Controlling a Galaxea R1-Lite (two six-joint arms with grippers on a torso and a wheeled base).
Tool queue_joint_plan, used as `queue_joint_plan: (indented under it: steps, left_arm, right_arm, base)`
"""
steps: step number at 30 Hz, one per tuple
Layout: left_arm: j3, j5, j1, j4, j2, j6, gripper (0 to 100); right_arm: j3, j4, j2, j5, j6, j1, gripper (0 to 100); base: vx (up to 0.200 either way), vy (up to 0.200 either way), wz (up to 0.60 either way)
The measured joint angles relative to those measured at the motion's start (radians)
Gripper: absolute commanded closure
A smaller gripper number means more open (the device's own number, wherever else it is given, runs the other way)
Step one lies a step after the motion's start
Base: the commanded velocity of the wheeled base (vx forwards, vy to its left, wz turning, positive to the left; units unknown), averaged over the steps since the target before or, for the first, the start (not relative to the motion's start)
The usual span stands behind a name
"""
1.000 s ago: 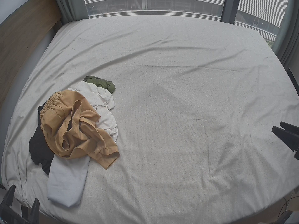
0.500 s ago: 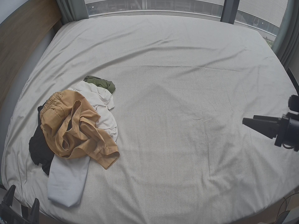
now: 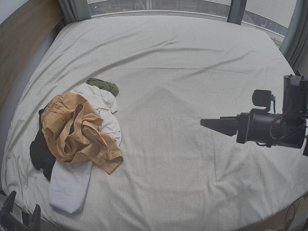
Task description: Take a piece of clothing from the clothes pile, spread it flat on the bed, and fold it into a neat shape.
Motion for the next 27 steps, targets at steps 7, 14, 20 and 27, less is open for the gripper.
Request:
queue_joint_plan:
  steps: [7,14,20,27]
  left_arm:
    - [0.0,0.0,0.0,0.0,0.0,0.0,0]
    - [0.0,0.0,0.0,0.0,0.0,0.0,0]
    - [0.0,0.0,0.0,0.0,0.0,0.0,0]
    - [0.0,0.0,0.0,0.0,0.0,0.0,0]
  right_arm:
    - [-0.044,-0.006,0.1,-0.003,0.013,0.06,0]
    - [-0.082,-0.006,0.183,-0.001,0.015,0.113,0]
    - [-0.134,-0.007,0.266,-0.001,0.041,0.171,0]
    - [-0.194,-0.007,0.351,0.0,0.056,0.213,0]
  base:
    - [0.0,0.0,0.0]
    - [0.0,0.0,0.0]
    - [0.0,0.0,0.0]
    - [0.0,0.0,0.0]
